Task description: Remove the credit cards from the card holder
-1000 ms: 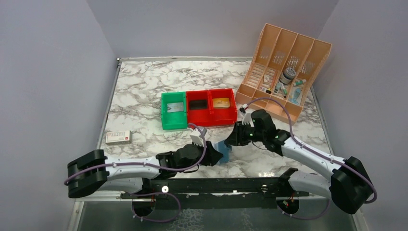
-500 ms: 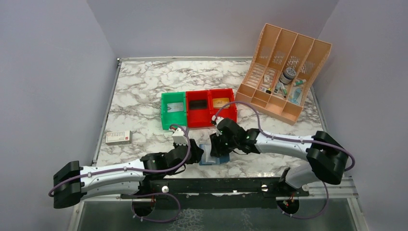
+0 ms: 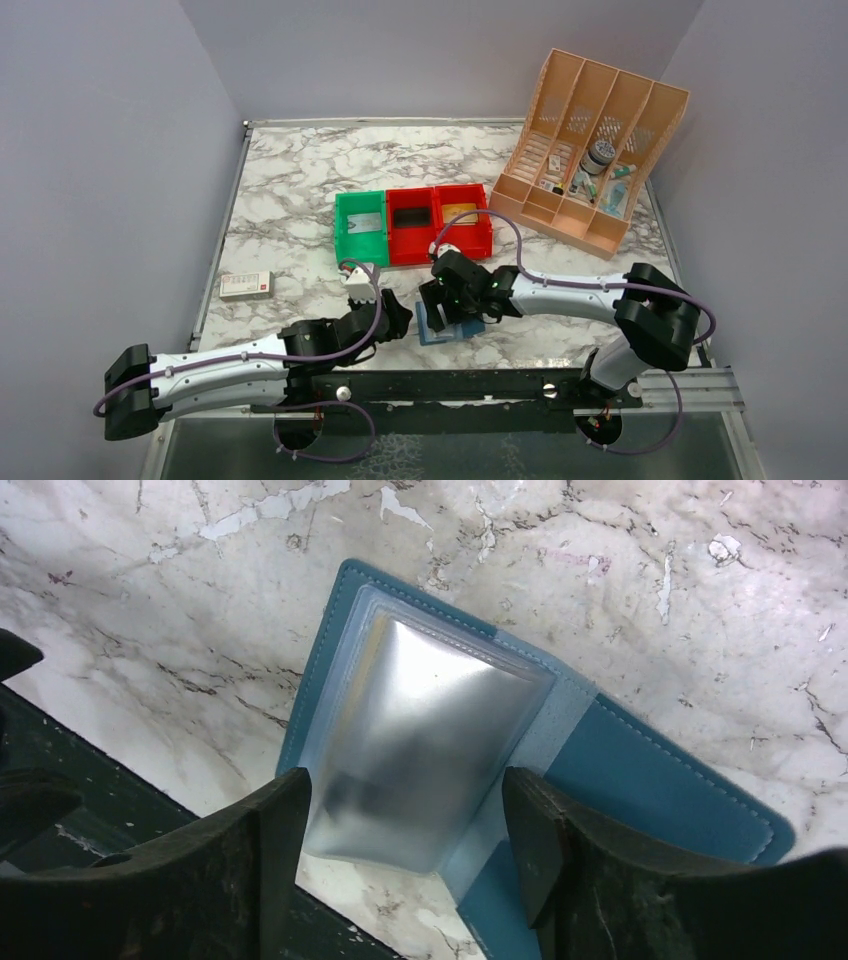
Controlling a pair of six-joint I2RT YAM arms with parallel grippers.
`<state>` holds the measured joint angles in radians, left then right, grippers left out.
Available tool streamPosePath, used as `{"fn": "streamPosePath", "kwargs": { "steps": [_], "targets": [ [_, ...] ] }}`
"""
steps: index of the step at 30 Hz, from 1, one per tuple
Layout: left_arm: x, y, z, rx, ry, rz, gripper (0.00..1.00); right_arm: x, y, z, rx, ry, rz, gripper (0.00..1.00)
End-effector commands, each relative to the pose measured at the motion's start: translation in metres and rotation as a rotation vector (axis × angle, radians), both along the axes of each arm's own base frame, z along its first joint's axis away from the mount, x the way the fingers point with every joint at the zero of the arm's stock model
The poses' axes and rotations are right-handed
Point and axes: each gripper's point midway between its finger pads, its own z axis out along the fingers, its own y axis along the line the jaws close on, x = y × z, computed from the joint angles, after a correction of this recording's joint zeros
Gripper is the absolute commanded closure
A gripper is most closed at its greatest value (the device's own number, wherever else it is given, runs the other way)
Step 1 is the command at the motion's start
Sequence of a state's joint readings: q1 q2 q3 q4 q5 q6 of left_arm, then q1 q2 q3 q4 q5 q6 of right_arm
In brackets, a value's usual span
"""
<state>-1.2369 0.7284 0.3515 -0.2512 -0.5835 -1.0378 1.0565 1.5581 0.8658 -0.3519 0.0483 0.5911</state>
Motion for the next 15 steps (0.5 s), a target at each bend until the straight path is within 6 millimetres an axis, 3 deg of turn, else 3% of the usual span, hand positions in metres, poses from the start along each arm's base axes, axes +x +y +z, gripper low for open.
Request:
{"fn": "streamPosePath", "kwargs": {
  "steps": [1,4,5,7,10,15],
  "targets": [
    [0.003,0.006,0.004,-0.002,-0.016,0.017,0.51,0.008,-0.004,0.002,-0.038,-0.027,-0.05,0.28],
    [0.002,0.006,0.005,-0.01,-0.017,0.019,0.51,0.009,-0.002,0.001,-0.04,-0.023,-0.054,0.26],
    [0.002,0.006,0.005,-0.01,-0.016,0.02,0.51,0.008,0.0,0.0,-0.036,-0.018,-0.045,0.07],
    [0.002,0.007,0.004,-0.003,-0.017,0.021,0.51,0.009,0.0,-0.003,-0.057,-0.019,-0.054,0.0],
    [0.002,0.007,0.004,-0.002,-0.014,0.022,0.51,0.012,-0.004,-0.009,-0.093,-0.027,-0.075,0.02],
    [0.002,0.005,0.004,-0.009,-0.013,0.015,0.51,0.011,-0.006,-0.01,-0.079,-0.033,-0.08,0.19]
  ]
}}
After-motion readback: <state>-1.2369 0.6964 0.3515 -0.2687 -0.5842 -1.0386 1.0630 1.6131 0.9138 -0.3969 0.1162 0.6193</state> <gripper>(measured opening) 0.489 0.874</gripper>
